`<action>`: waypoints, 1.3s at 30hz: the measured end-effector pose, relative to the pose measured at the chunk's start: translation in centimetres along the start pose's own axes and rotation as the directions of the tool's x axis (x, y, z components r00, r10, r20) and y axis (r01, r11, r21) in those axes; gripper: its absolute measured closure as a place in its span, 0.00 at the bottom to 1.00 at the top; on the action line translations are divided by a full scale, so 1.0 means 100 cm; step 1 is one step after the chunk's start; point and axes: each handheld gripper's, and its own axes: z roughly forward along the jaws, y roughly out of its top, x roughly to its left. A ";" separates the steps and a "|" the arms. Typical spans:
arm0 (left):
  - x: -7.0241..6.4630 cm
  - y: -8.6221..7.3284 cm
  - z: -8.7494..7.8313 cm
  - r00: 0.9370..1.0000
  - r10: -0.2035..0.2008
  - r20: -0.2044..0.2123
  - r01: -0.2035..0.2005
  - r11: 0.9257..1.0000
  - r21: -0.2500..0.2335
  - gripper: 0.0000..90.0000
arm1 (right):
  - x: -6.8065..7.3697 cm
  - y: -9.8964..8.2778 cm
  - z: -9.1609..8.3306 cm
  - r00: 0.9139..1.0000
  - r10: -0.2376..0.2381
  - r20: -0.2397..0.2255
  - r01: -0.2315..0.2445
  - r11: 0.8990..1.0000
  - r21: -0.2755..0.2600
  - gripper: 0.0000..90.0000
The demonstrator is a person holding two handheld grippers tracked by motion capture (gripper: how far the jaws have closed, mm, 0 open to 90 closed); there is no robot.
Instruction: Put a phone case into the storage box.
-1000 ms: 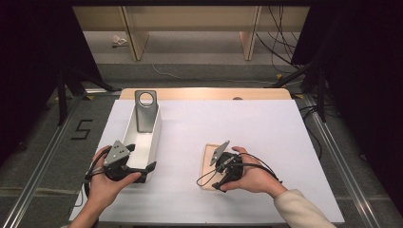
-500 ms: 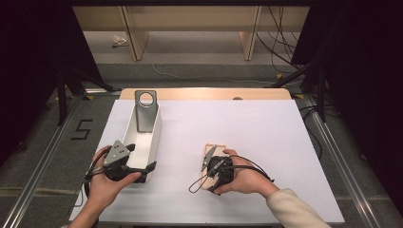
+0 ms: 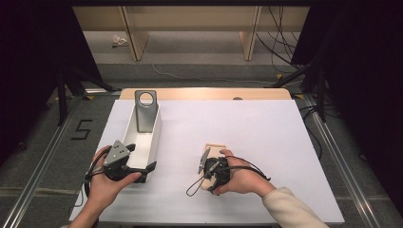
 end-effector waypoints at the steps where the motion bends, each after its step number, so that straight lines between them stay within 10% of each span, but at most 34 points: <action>1: 0.000 0.000 0.000 1.000 0.000 0.000 0.000 1.000 0.000 0.02 | 0.000 0.001 0.001 1.000 -0.002 0.004 0.002 1.000 0.006 0.36; 15: 0.000 0.000 0.001 1.000 0.000 0.005 0.000 1.000 0.002 0.01 | 0.003 0.005 0.004 0.999 -0.046 0.010 0.045 0.998 0.053 0.43; 39: -0.002 -0.001 0.002 1.000 0.003 0.011 -0.003 1.000 0.006 0.01 | 0.021 0.011 0.002 0.989 -0.150 -0.001 0.150 0.985 0.080 0.85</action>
